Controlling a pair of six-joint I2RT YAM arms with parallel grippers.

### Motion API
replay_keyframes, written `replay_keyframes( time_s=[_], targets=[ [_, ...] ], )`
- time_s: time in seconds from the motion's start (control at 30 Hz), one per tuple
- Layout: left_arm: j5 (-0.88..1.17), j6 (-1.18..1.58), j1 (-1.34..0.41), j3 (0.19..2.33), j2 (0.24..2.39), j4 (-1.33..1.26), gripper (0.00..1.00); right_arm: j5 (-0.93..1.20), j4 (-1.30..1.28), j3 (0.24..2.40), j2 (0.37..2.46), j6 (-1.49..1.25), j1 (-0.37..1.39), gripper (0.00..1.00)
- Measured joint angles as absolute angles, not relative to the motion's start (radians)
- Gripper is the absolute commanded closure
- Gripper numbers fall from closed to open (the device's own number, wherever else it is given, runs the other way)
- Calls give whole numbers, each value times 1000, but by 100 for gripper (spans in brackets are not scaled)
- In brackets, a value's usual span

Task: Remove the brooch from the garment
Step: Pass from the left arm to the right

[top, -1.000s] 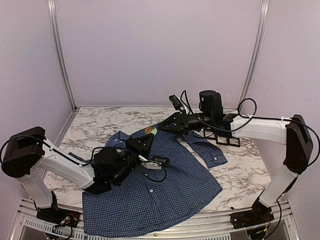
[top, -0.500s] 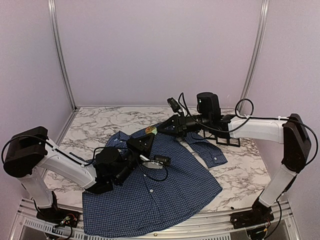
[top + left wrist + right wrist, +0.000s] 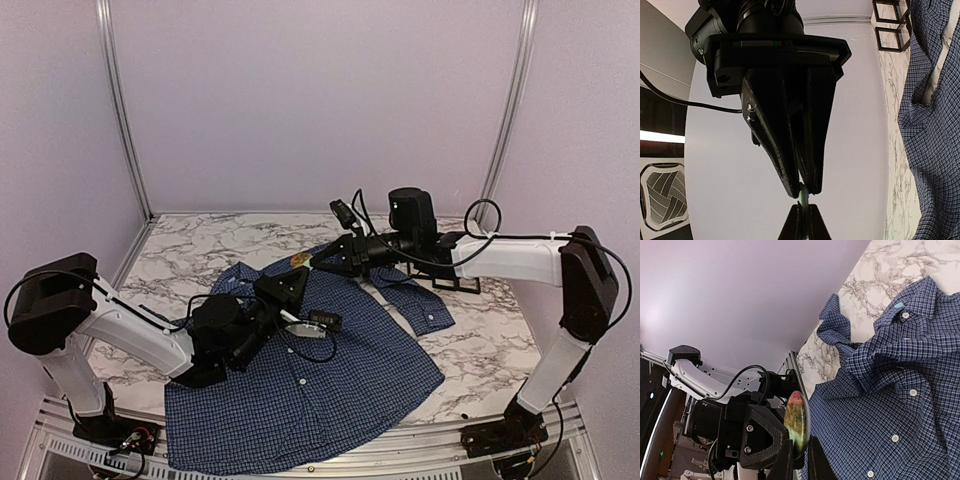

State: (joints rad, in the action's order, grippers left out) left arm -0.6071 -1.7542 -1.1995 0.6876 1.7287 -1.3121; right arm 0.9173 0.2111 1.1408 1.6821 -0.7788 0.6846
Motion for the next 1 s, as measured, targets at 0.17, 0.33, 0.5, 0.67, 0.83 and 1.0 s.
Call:
replay_keyframes(
  time_s=[0.17,0.33,0.5,0.67,0.83,1.0],
  targets=[
    [-612,-1758,-1200,688,1731,-1311,100,915,224,1141,1684,-810,685,100],
    [-616,-1757,-1200,688,1734,-1314,87,915,228,1141,1685,-831,685,100],
    [-627,-1731,-1199,688,1734,-1317,57,915,261,1140,1687,-842,686,100],
    [-638,-1691,-1198,688,1733,-1310,32,906,306,1134,1687,-861,686,100],
    [-646,-1652,-1198,688,1722,-1289,17,878,340,1115,1687,-877,686,100],
    [-673,-1561,-1198,688,1669,-1235,9,845,366,1095,1687,-891,684,100]
  ],
)
